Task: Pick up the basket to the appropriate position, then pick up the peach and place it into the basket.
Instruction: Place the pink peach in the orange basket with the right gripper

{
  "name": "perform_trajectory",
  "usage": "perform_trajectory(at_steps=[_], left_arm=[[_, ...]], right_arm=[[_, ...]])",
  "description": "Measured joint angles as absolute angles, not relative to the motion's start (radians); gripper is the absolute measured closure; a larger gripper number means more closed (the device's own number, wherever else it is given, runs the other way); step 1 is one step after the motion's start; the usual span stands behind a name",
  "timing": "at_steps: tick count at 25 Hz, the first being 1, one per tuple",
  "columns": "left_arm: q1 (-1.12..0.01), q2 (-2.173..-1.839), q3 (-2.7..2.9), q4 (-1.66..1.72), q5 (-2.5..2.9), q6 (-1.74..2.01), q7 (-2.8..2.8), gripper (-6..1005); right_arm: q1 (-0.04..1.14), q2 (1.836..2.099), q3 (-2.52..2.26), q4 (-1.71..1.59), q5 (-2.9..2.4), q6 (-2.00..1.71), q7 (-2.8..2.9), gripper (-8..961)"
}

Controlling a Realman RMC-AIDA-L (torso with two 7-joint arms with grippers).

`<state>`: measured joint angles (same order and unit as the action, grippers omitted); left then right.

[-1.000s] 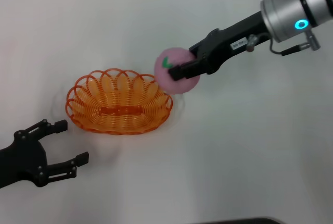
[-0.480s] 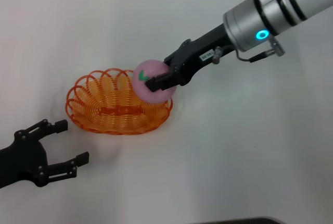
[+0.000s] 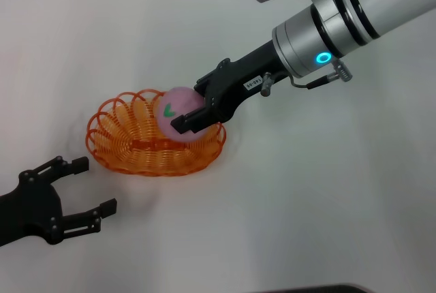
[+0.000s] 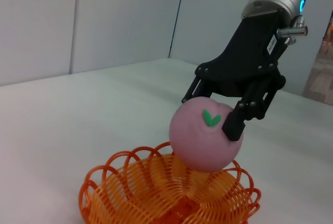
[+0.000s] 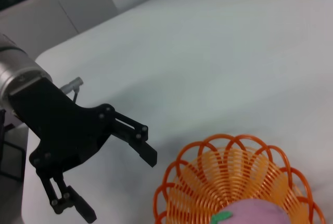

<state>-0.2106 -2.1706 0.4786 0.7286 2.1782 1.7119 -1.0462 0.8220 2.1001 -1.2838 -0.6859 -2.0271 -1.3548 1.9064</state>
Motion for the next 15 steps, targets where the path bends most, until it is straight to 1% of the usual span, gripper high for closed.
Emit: perform_trajectory(at_steps=[7, 12, 15], left_arm=[[-0.210, -2.171, 0.477, 0.727, 2.178, 1.713, -1.046, 67], [-0.210, -2.171, 0.476, 0.726, 2.178, 1.717, -1.046, 66], [-0.208, -2.171, 0.474, 0.726, 2.178, 1.718, -1.046, 66]], right_arm=[[0.816, 2.099, -1.284, -0.676, -2.024, -1.340, 1.902, 409], [0.810, 2.097, -1.282, -0.675, -2.024, -1.340, 1.886, 163], [0.787, 2.093, -1.275, -0.676, -1.994, -1.349, 1.829, 101]])
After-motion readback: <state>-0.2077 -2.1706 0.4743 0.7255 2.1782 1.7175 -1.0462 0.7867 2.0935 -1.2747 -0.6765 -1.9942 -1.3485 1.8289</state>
